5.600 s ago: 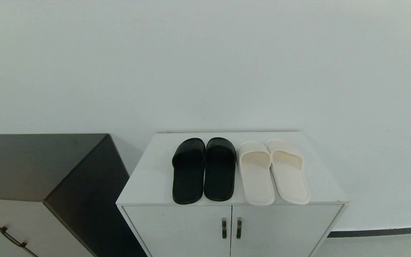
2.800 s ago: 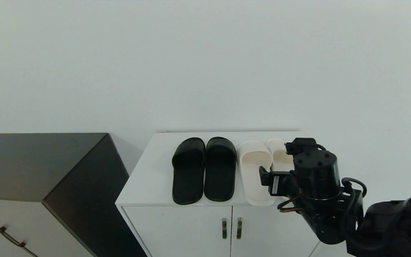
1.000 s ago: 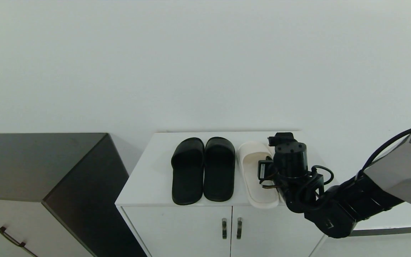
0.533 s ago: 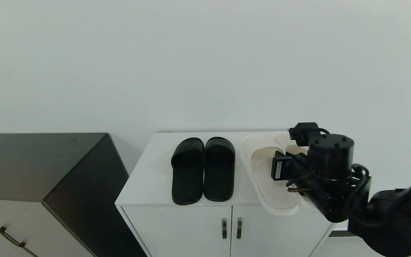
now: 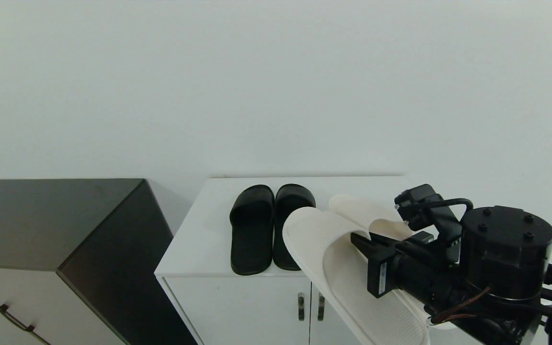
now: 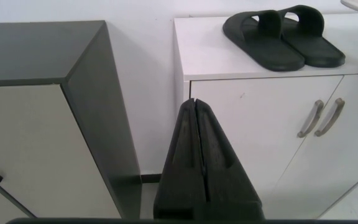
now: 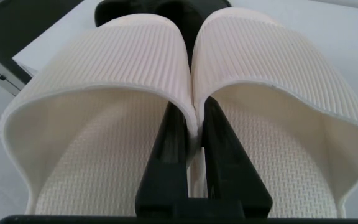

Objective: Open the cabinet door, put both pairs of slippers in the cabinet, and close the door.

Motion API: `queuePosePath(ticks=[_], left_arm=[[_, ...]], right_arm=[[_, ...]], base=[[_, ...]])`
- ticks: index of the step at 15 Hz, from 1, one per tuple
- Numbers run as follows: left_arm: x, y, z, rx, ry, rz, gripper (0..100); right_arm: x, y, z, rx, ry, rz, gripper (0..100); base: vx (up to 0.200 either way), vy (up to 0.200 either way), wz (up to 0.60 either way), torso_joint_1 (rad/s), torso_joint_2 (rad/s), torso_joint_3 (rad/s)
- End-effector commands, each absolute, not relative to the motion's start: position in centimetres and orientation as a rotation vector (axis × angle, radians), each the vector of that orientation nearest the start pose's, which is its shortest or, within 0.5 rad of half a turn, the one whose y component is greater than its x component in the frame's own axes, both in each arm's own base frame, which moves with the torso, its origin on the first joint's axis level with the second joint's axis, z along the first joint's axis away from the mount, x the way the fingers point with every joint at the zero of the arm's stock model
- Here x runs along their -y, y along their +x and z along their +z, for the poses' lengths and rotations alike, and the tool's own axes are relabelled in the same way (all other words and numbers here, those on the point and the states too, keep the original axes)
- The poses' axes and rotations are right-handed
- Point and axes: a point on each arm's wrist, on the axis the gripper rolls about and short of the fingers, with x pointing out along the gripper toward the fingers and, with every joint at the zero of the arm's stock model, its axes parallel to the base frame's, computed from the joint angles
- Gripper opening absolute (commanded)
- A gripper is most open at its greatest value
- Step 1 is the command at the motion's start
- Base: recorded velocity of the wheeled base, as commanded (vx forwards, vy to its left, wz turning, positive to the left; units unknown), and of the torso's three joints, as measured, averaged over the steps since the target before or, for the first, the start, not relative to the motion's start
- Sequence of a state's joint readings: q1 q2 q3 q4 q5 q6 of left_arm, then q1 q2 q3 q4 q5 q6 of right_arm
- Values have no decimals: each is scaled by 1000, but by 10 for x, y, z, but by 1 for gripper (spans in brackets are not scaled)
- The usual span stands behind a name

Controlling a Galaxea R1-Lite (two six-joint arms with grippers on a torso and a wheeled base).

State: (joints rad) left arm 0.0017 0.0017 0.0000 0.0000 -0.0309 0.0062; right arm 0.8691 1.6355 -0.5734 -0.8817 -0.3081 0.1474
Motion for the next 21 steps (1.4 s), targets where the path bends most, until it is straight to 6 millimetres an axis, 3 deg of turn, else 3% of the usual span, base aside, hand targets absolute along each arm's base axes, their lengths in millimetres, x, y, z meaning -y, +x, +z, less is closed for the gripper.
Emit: queuePosePath(ticks=[1, 11, 21], left_arm=[[1, -23, 76, 0, 6, -29, 0], [1, -23, 76, 0, 6, -29, 0], [1, -23, 76, 0, 6, -29, 0]], right_arm=[[-201, 179, 166, -189, 44, 546, 0], [-201, 186, 149, -236, 17, 521, 0], [-196, 185, 142, -240, -3, 519, 0]], base=[[0, 0, 0, 0, 0, 0], [-180, 0, 0, -2, 3, 4], [0, 0, 0, 0, 0, 0]])
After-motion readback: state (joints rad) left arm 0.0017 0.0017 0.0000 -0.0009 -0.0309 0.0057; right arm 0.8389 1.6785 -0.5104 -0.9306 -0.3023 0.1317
